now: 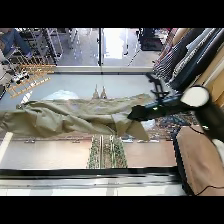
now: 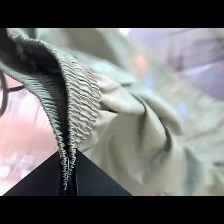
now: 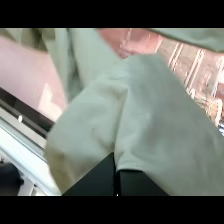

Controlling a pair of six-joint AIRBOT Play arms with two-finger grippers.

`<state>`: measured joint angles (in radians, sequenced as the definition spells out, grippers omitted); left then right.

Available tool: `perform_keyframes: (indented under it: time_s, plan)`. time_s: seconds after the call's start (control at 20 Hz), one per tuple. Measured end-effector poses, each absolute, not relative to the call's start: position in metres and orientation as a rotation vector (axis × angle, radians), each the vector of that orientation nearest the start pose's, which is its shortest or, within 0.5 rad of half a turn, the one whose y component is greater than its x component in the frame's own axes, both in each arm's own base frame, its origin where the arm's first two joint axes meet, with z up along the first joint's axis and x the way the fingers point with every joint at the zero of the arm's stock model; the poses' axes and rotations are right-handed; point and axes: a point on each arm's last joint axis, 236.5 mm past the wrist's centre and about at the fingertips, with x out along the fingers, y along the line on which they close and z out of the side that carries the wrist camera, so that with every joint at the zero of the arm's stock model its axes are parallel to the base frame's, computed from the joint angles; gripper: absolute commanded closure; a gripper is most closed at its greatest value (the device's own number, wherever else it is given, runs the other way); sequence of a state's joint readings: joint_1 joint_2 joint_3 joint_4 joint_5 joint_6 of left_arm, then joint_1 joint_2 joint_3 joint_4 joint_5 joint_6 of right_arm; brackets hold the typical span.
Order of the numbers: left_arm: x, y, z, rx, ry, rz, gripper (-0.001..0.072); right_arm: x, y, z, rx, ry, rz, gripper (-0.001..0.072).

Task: Fold the clothes and pants, and hang the long-sleeved shirts on hangers.

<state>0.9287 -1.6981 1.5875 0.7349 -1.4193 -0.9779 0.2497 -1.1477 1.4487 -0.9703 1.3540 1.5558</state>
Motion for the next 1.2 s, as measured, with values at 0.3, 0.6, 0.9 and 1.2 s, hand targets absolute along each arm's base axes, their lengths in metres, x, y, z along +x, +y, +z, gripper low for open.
perform_keyframes:
  time_s: [0.3, 0.6, 0.9, 1.2]
  plan:
    - [0.371, 0.227, -0.011, -0.734, 1.097, -0.094, 0.0694, 0.419, 0.176, 0.138, 0.345, 1.011, 0.325, 0.0213]
    - [0.353, 0.233, -0.028, -0.715, 1.169, -0.05, 0.0692, 0.414, 0.089, 0.02, 0.388, 1.298, 0.113, 0.0317]
    - [0.346, 0.245, -0.03, -0.741, 1.16, -0.006, 0.0691, 0.295, 0.087, -0.051, 0.541, 1.498, 0.208, 0.0308]
    - [0.359, 0.24, -0.019, -0.799, 1.096, -0.032, 0.0691, 0.284, 0.111, -0.095, 0.574, 1.438, 0.292, 0.031]
